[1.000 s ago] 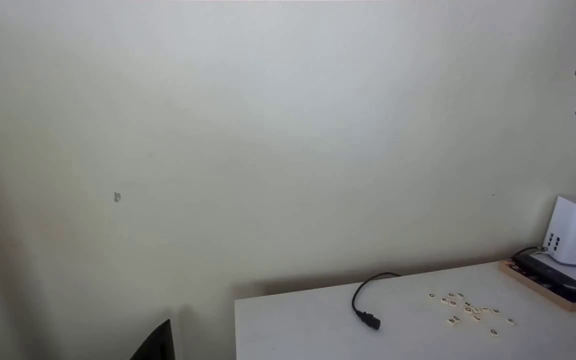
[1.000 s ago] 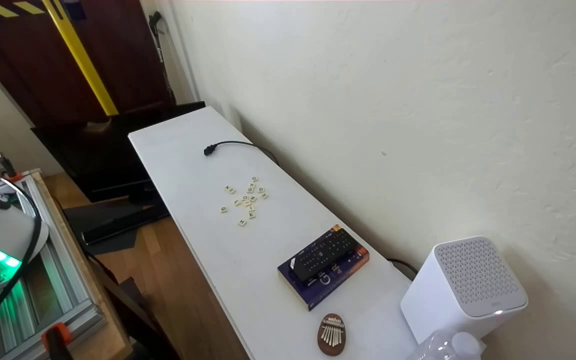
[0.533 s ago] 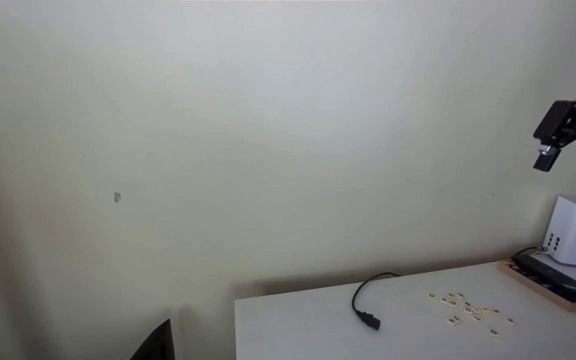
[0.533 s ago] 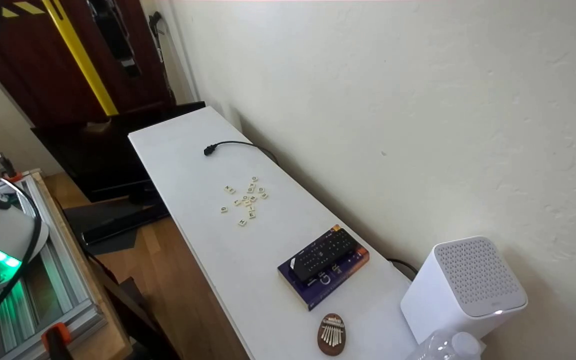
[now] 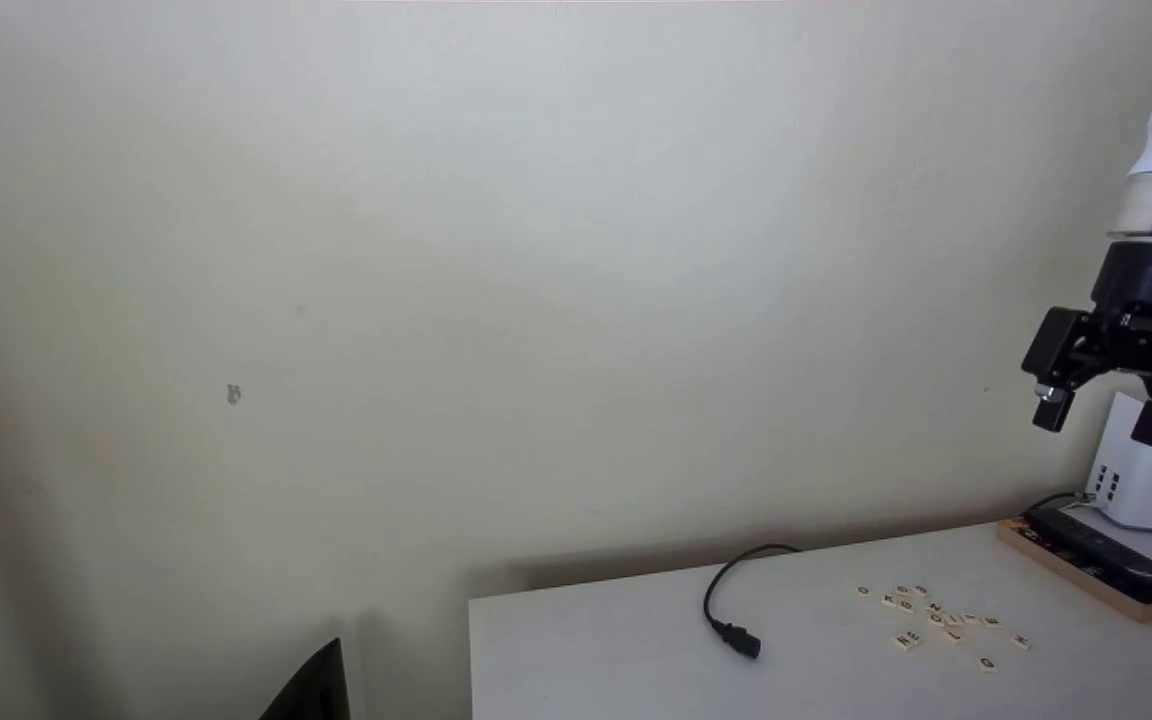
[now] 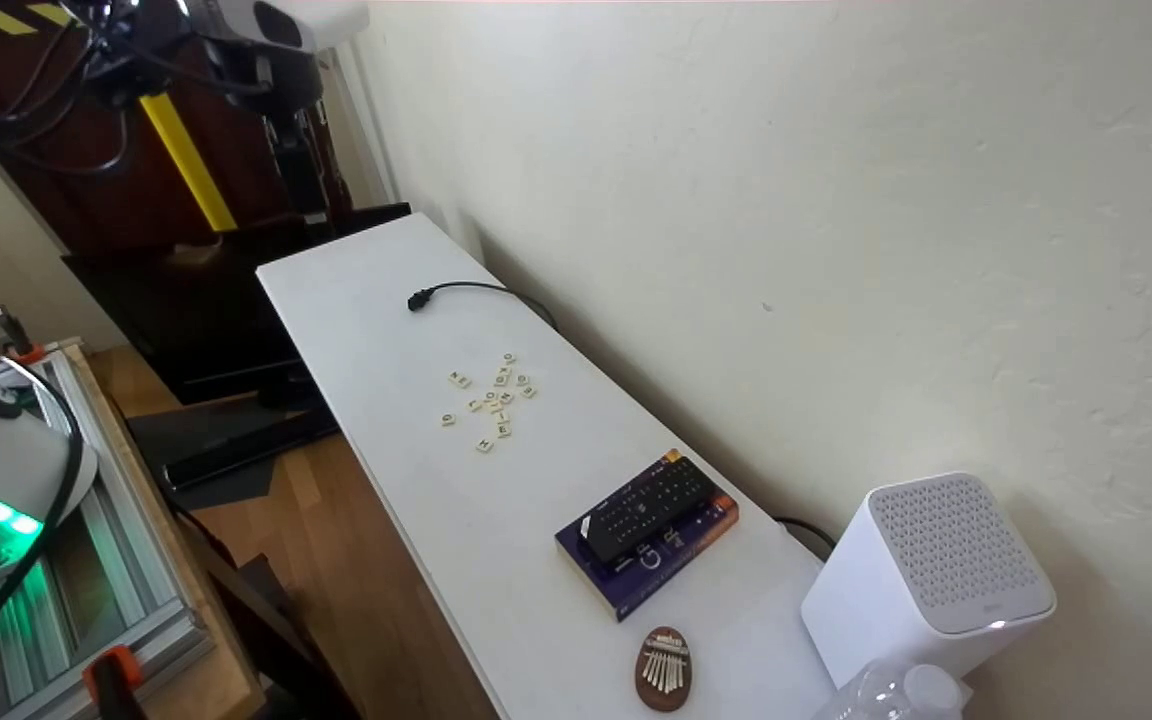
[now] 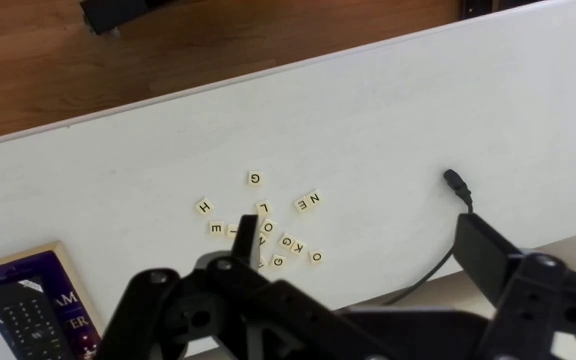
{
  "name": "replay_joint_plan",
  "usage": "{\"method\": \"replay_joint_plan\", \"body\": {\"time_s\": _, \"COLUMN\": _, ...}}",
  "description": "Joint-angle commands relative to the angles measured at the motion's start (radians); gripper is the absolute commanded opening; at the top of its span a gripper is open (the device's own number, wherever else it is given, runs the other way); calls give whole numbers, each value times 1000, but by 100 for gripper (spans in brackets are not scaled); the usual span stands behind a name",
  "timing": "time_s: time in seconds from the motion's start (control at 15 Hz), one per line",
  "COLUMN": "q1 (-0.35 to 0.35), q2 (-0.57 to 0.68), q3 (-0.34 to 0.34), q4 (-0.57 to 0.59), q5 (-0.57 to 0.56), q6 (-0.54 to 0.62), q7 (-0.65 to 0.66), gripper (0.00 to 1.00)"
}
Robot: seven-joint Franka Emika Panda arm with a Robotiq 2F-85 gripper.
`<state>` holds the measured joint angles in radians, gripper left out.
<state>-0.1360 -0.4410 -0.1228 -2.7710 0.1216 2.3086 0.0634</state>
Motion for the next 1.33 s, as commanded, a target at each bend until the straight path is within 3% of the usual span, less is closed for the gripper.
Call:
{"method": "replay_joint_plan", "body": {"time_s": 0.0, "q1": -4, "q2": 17, "q3": 1, "q4": 1, "q5": -3, "q6": -2, "q7": -1, "gripper": 100}}
{"method": "replay_joint_plan", "body": {"time_s": 0.33, "q1": -5, "q2": 47, "q3": 16, "q4": 4, "q5": -20, "q6": 19, "q7": 17, "gripper": 100}}
{"method": "replay_joint_plan", "body": {"time_s": 1.0, "q1": 38, "q2": 443, "q3": 97, "q4": 55, "q5": -88, "q6": 416, "q7": 63, "gripper": 100}}
{"method": "replay_joint_plan", "body": {"time_s": 1.27, "q1": 62, "q2": 598, "q3": 80, "q4": 97, "q5": -153, "q6": 503, "q7": 91, "gripper": 100}}
